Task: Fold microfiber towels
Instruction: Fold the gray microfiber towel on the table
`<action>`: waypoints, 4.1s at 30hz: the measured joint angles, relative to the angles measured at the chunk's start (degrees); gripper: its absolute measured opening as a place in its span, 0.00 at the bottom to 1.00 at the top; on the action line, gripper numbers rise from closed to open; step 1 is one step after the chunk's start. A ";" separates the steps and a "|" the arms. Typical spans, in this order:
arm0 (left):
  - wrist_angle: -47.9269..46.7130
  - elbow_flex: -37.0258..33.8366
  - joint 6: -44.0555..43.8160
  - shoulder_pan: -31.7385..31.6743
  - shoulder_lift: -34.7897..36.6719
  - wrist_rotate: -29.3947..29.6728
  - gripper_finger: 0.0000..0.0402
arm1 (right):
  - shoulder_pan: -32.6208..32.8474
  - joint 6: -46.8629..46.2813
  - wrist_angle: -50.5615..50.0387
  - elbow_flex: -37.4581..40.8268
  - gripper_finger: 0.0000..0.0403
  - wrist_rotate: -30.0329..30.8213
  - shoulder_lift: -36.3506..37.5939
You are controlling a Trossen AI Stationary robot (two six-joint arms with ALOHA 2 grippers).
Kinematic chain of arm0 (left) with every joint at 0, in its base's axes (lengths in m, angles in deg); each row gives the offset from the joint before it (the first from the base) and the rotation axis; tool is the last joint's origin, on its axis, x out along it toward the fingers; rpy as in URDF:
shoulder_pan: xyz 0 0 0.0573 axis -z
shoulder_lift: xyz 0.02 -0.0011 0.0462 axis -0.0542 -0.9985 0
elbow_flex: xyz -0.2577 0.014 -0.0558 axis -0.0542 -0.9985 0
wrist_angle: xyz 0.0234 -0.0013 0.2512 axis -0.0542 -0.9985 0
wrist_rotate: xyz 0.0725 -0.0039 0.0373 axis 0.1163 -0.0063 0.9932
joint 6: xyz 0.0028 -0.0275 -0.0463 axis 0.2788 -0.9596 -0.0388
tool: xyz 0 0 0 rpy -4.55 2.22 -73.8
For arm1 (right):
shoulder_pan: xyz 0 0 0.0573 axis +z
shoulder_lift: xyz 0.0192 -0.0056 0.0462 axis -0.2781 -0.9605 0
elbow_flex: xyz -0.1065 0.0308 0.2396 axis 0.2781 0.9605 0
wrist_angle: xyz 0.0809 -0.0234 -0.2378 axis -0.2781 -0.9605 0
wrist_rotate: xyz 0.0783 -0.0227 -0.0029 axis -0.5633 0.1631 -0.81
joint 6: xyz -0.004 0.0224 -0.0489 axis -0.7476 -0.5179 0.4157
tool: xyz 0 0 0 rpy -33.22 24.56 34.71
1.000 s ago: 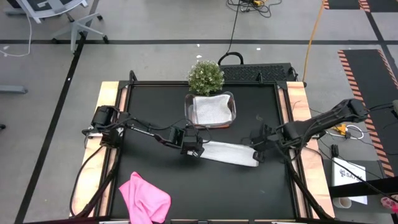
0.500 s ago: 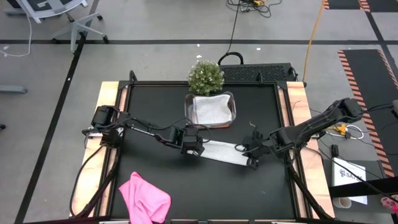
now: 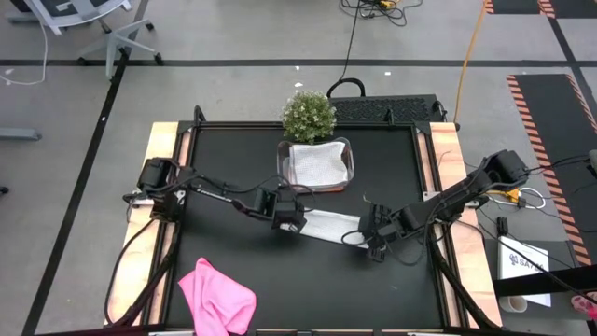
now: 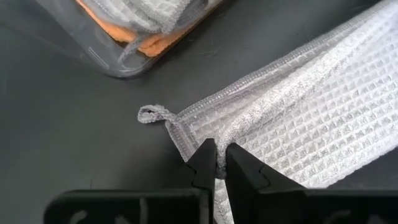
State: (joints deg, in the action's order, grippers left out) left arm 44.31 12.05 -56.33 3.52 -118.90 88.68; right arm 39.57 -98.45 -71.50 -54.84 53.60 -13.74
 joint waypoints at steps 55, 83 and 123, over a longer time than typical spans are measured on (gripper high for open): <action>5.69 -0.07 -1.47 11.25 -4.96 -6.70 0.38 | 2.08 -4.66 -5.51 0.24 0.23 -2.75 18.16; 5.66 -0.04 8.83 11.63 2.87 -2.72 0.38 | 2.08 -11.56 -23.91 0.13 0.23 -2.95 23.70; 4.43 -0.04 33.24 -0.35 5.44 -8.11 0.38 | 2.05 -10.16 -20.15 6.56 0.38 -7.67 23.72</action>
State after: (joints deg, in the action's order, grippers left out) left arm 48.74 12.01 -23.08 3.18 -113.46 80.57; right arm 41.62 -108.61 -91.65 -48.28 45.92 9.98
